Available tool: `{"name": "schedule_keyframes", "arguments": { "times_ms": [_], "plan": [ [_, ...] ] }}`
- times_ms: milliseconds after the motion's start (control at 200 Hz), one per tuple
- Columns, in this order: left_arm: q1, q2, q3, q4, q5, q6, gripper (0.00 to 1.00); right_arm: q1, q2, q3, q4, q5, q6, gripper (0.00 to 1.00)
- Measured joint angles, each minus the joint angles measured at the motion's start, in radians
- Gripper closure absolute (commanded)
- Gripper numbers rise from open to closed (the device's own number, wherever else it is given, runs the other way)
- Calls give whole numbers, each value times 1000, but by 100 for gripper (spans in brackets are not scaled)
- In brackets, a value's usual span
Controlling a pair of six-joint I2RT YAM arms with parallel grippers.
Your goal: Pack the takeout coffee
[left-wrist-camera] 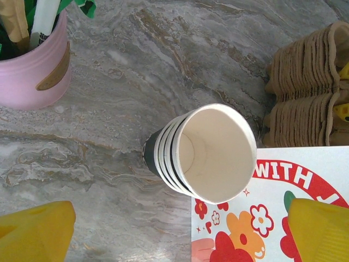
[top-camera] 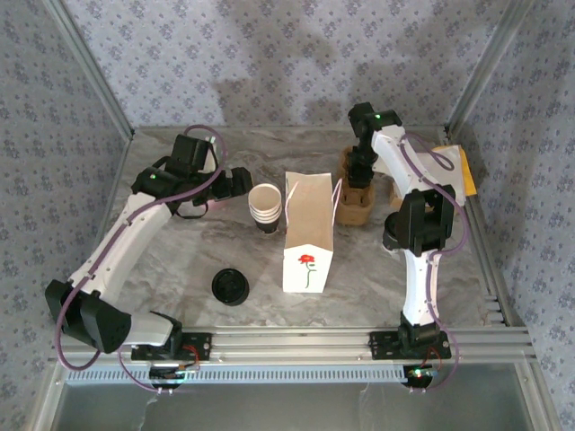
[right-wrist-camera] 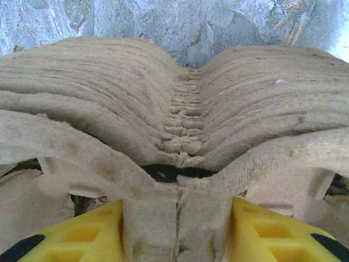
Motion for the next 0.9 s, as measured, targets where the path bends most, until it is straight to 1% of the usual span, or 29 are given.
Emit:
{"name": "schedule_keyframes", "arguments": {
  "times_ms": [300, 485, 720, 810, 900],
  "plan": [
    [0, 4, 0, 0, 4, 0, 0, 0, -33, 38, -37, 4, -23, 55],
    [0, 10, 3, 0, 4, 0, 0, 0, -58, 39, -48, 3, -31, 44],
    [0, 11, 11, -1, 4, 0, 0, -6, -58, 38, -28, -16, -61, 38],
    [0, 11, 11, -1, 4, 5, 0, -14, -58, 38, -10, -19, -101, 38],
    [0, 11, 12, -1, 4, 10, 0, -32, -58, 39, 16, -24, -203, 38]
  ]
}}
